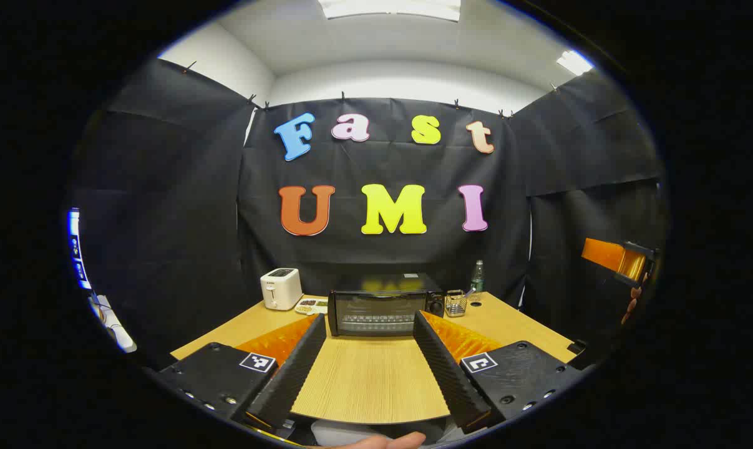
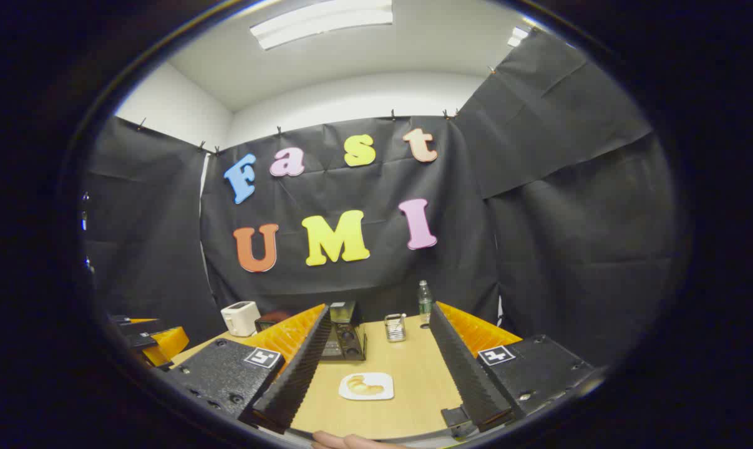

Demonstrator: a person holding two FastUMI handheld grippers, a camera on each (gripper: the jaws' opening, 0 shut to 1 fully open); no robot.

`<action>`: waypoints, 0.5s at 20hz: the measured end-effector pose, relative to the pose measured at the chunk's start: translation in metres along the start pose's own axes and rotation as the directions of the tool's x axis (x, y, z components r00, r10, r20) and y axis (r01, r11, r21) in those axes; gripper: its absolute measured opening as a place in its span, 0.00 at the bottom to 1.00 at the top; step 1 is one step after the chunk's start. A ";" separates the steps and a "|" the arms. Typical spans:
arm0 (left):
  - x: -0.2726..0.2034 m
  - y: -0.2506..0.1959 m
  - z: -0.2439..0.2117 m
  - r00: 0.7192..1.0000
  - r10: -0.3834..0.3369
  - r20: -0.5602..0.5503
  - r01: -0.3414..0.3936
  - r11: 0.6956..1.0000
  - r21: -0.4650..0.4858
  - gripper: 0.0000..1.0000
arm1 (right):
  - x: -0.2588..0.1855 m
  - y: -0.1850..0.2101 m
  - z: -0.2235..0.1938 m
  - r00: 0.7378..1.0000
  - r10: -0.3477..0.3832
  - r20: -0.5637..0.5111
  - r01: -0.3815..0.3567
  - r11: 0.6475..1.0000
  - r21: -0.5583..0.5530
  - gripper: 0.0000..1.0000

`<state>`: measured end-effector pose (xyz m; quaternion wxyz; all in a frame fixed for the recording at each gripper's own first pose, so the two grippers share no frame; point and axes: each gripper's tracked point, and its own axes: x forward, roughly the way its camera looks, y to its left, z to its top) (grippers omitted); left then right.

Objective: Open the electric oven with the left hand, put the food in, and close the electric oven.

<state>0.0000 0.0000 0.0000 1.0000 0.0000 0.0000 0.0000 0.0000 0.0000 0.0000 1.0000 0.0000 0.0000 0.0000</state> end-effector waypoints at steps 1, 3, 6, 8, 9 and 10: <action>-0.001 0.001 0.001 1.000 0.003 0.005 -0.003 1.000 -0.005 0.93 | 0.000 0.000 -0.001 1.000 0.004 -0.002 -0.004 1.000 -0.001 1.00; -0.003 0.001 0.003 1.000 -0.003 0.011 0.003 1.000 -0.019 0.93 | -0.001 0.000 0.000 1.000 0.005 0.001 -0.005 1.000 -0.006 1.00; -0.005 0.001 0.004 1.000 -0.006 0.013 0.007 0.999 -0.032 0.93 | -0.001 -0.001 -0.002 1.000 0.008 0.003 -0.008 1.000 -0.006 1.00; -0.005 -0.001 0.002 1.000 -0.008 0.009 0.009 1.000 -0.028 0.93 | 0.001 -0.003 -0.006 1.000 0.007 -0.003 -0.007 1.000 -0.005 1.00; -0.004 -0.002 0.002 1.000 -0.009 0.011 0.009 1.000 -0.020 0.93 | 0.002 -0.004 -0.007 1.000 0.006 -0.006 -0.006 1.000 -0.006 1.00; -0.005 -0.002 0.003 1.000 -0.006 0.017 0.006 1.000 -0.009 0.93 | 0.003 -0.005 -0.009 1.000 0.003 -0.010 -0.003 1.000 -0.007 1.00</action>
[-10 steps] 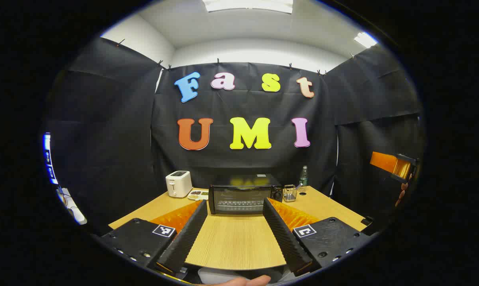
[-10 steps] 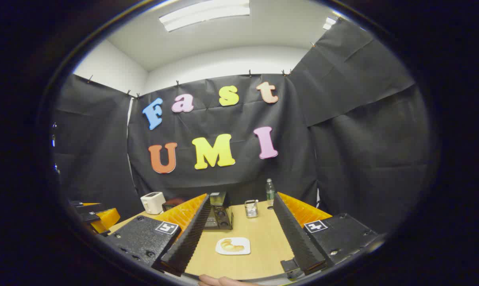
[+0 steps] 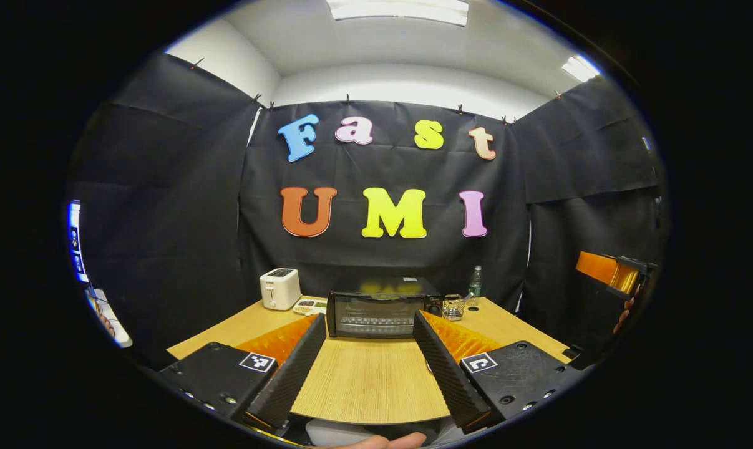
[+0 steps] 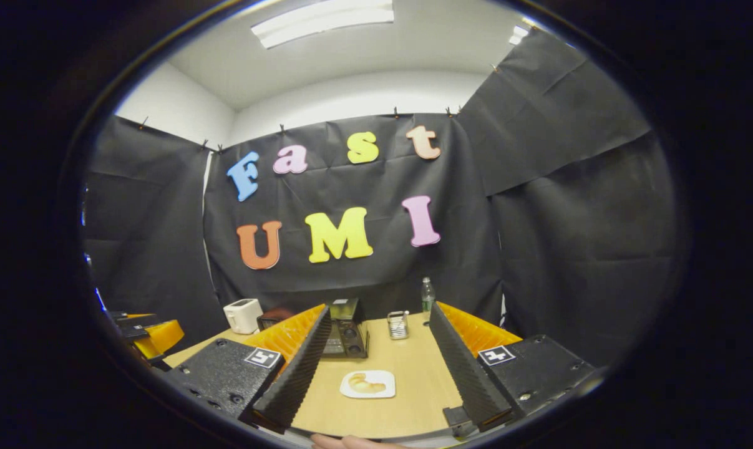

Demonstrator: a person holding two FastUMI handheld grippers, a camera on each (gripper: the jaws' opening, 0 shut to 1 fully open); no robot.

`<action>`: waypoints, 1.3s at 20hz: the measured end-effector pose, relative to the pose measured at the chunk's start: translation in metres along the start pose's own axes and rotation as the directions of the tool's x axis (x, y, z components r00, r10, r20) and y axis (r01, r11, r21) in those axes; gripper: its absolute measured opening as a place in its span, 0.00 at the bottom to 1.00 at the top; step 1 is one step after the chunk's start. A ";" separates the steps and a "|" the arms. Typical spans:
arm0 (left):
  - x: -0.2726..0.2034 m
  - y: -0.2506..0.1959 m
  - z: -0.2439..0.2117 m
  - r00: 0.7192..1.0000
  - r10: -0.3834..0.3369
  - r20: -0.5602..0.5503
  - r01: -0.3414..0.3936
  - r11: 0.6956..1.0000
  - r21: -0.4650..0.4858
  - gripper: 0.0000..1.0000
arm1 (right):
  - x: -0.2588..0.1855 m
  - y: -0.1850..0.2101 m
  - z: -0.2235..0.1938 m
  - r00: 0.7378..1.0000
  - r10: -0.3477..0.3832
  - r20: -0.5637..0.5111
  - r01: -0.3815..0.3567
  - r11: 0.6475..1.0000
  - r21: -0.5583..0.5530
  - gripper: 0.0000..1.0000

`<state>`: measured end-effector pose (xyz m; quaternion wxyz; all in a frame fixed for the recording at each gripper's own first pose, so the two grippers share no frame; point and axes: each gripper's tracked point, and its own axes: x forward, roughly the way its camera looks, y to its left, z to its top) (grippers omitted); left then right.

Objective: Open the electric oven with the left hand, put the food in, and close the electric oven.

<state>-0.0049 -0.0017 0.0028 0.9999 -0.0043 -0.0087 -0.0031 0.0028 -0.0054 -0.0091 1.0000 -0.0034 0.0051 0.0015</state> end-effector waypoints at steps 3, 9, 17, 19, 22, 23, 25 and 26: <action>0.000 -0.001 -0.001 1.000 -0.001 0.002 0.001 1.000 0.005 0.93 | 0.002 0.002 -0.004 1.000 0.006 -0.013 -0.006 1.000 0.000 1.00; 0.023 0.002 -0.005 1.000 -0.009 -0.012 0.008 1.000 -0.021 0.93 | 0.011 0.000 -0.019 1.000 0.018 -0.022 -0.019 1.000 -0.004 1.00; 0.135 -0.004 -0.026 0.990 -0.119 -0.077 0.109 0.986 -0.124 0.92 | 0.046 -0.012 -0.057 0.996 0.048 -0.073 -0.048 0.999 0.006 1.00; 0.170 -0.001 -0.038 0.987 -0.113 -0.111 0.103 0.991 -0.086 0.93 | 0.054 -0.019 -0.058 0.997 0.051 -0.059 -0.050 0.999 0.012 1.00; 0.222 0.000 -0.051 0.987 -0.085 -0.134 0.082 0.996 -0.030 0.93 | 0.066 -0.029 -0.057 0.999 0.050 -0.016 -0.049 0.999 0.008 1.00; 0.238 -0.004 -0.056 0.985 -0.093 -0.143 0.090 0.996 -0.025 0.92 | 0.070 -0.034 -0.055 0.999 0.046 0.005 -0.046 0.999 0.013 1.00; 0.267 -0.008 -0.071 0.980 -0.091 -0.179 0.086 0.996 -0.034 0.93 | 0.079 -0.043 -0.057 0.998 0.046 0.031 -0.047 0.998 0.034 0.99; 0.280 -0.005 -0.076 0.978 -0.074 -0.194 0.068 0.997 -0.035 0.93 | 0.083 -0.048 -0.063 0.999 0.045 0.028 -0.047 0.998 0.041 0.99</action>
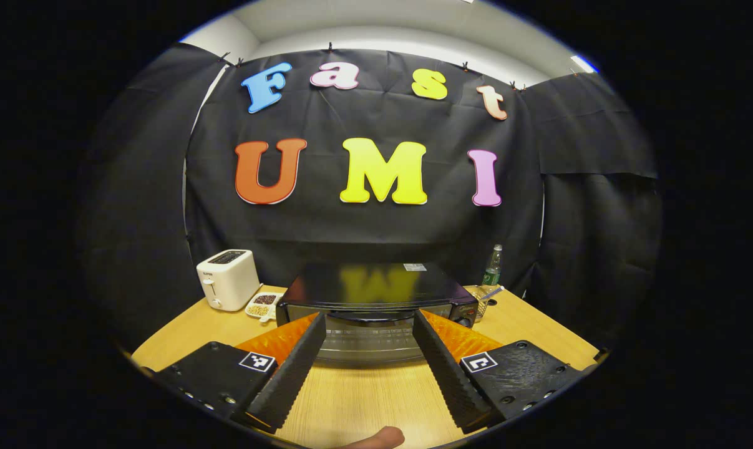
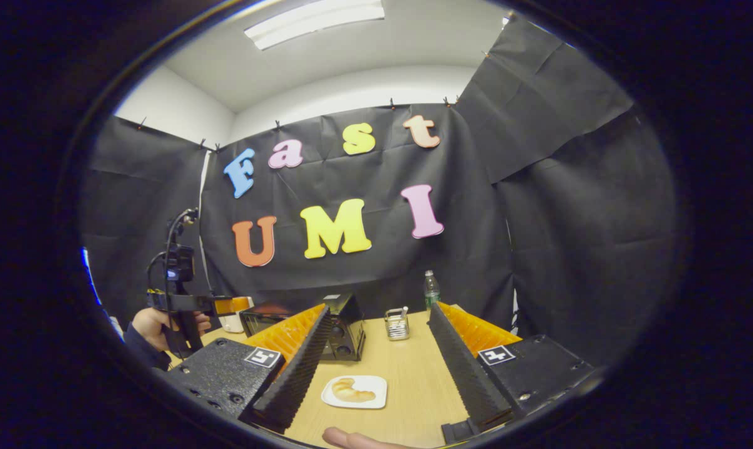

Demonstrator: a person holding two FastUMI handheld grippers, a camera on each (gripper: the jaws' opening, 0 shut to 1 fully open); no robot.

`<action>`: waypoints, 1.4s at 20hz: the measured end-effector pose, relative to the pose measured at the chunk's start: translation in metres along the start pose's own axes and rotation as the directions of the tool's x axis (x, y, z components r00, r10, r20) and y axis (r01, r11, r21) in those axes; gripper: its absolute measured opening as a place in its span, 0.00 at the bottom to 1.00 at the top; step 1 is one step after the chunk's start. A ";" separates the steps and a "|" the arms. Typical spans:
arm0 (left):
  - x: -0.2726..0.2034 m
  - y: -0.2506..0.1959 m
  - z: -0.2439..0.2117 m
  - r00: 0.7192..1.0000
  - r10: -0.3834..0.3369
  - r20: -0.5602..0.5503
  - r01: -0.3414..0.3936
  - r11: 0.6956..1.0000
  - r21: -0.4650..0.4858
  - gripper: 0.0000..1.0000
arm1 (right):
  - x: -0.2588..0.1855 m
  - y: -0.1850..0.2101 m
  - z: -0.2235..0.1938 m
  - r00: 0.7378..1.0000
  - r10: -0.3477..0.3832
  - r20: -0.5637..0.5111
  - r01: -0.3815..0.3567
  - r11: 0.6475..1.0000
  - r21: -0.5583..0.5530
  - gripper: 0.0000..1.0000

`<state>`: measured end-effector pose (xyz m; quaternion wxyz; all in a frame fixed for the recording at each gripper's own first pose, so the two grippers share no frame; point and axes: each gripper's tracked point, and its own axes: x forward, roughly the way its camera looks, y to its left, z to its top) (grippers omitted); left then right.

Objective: Open the electric oven with the left hand, put the food in, and close the electric oven.

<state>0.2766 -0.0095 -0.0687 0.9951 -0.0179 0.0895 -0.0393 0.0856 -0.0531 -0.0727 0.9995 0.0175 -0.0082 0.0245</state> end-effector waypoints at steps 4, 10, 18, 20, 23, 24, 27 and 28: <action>0.055 0.012 -0.010 0.997 0.061 -0.045 -0.058 0.996 0.066 0.93 | 0.012 -0.025 -0.023 0.998 -0.028 -0.048 0.028 1.000 0.000 0.97; 0.096 -0.002 -0.028 0.995 -0.006 -0.104 0.007 1.000 0.009 0.93 | 0.014 -0.032 -0.044 0.995 -0.028 -0.091 0.023 0.998 -0.057 0.96; 0.080 -0.002 -0.042 0.989 0.030 -0.148 -0.027 0.999 0.023 0.96 | -0.005 -0.015 -0.032 0.999 -0.008 -0.053 0.003 0.995 -0.100 0.97; 0.070 -0.002 -0.048 0.988 0.030 -0.152 -0.028 0.999 0.014 0.96 | -0.012 -0.015 -0.030 0.999 -0.018 -0.046 0.013 0.995 -0.100 0.96; 0.044 -0.005 -0.059 0.989 0.041 -0.142 -0.038 0.999 0.018 0.97 | -0.016 -0.011 -0.034 0.998 -0.031 -0.059 0.025 0.995 -0.093 0.96; 0.034 -0.006 -0.065 0.988 0.042 -0.147 -0.040 0.999 0.010 0.97 | -0.017 -0.009 -0.036 0.997 -0.030 -0.065 0.024 0.995 -0.094 0.96; 0.011 -0.006 -0.086 0.988 0.040 -0.152 -0.040 0.999 0.002 0.96 | -0.020 -0.005 -0.040 0.997 -0.035 -0.075 0.027 0.995 -0.098 0.96; 0.005 -0.007 -0.091 0.988 0.040 -0.151 -0.040 0.999 0.003 0.96 | -0.021 -0.003 -0.043 0.996 -0.035 -0.082 0.026 0.995 -0.097 0.96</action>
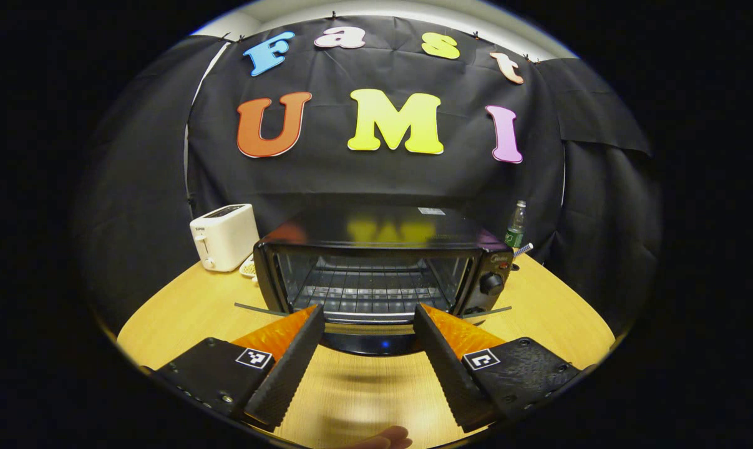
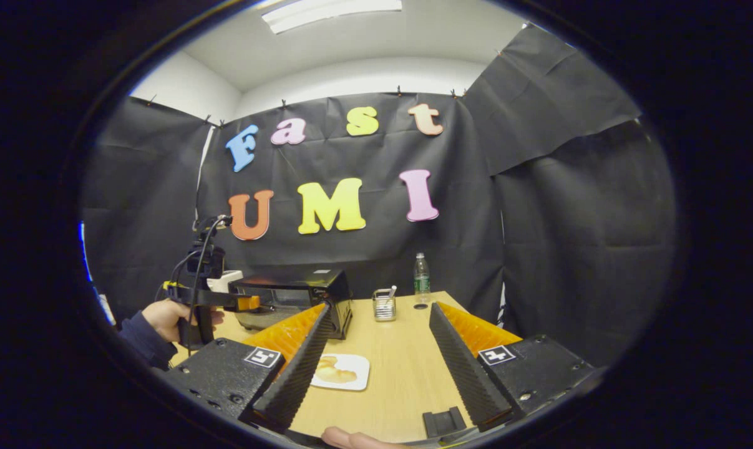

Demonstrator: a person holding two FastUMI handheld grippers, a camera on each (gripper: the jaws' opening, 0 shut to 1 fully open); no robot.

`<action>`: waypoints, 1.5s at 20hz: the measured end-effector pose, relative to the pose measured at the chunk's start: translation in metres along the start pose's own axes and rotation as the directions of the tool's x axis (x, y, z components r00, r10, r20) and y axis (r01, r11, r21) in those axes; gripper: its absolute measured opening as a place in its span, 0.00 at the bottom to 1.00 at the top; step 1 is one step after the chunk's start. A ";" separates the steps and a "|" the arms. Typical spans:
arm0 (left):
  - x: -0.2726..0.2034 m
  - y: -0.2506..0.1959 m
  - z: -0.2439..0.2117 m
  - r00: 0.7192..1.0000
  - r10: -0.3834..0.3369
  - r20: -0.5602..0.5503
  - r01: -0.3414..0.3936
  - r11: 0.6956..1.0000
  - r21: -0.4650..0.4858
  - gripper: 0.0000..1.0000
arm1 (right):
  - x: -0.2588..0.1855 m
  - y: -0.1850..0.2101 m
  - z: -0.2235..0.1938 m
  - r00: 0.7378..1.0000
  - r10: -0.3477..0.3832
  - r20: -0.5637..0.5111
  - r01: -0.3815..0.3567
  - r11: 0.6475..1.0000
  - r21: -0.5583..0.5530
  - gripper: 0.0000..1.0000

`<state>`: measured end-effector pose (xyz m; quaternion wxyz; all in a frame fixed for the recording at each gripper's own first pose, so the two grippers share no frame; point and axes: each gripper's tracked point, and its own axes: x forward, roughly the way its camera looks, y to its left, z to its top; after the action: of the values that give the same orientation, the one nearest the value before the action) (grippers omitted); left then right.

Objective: Open the electric oven with the left hand, put the food in, and close the electric oven.

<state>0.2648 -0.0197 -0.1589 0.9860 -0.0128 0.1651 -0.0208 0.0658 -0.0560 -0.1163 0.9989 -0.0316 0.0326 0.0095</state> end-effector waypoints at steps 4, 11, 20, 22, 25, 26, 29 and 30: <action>-0.012 -0.001 -0.026 1.000 0.002 0.009 -0.002 1.000 0.019 0.95 | 0.004 0.015 -0.011 0.999 0.022 -0.038 -0.022 1.000 -0.001 0.96; -0.023 -0.003 -0.059 1.000 0.003 0.010 -0.003 1.000 -0.022 0.96 | 0.016 0.036 -0.031 0.995 0.056 -0.083 -0.058 0.998 -0.015 0.97; -0.029 -0.003 -0.119 0.994 -0.022 -0.103 0.014 0.996 -0.083 0.95 | 0.037 0.055 -0.062 0.985 0.103 -0.138 -0.106 0.994 -0.020 1.00; -0.029 -0.005 -0.127 0.992 -0.029 -0.123 0.017 0.995 -0.094 0.94 | 0.045 0.058 -0.078 0.979 0.117 -0.168 -0.121 0.992 -0.017 0.96; -0.029 -0.005 -0.125 0.993 -0.018 -0.115 0.012 0.998 -0.058 0.93 | 0.057 0.058 -0.097 0.968 0.123 -0.220 -0.127 0.992 -0.005 0.96; -0.028 -0.004 -0.125 0.994 -0.013 -0.111 0.007 0.999 -0.048 0.93 | 0.061 0.056 -0.101 0.965 0.121 -0.231 -0.125 0.992 -0.003 0.96; -0.028 -0.003 -0.125 0.994 -0.013 -0.111 0.009 0.999 -0.042 0.93 | 0.078 0.059 -0.113 0.955 0.153 -0.252 -0.160 0.987 -0.007 0.96; -0.031 0.002 -0.119 0.996 -0.006 -0.093 0.002 0.999 -0.042 0.93 | 0.084 0.059 -0.119 0.949 0.175 -0.263 -0.184 0.983 -0.013 0.96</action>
<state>0.1972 -0.0189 -0.2613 0.9766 -0.0326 0.2114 -0.0197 0.1405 -0.0028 -0.2441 0.9802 -0.0479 0.1661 0.0967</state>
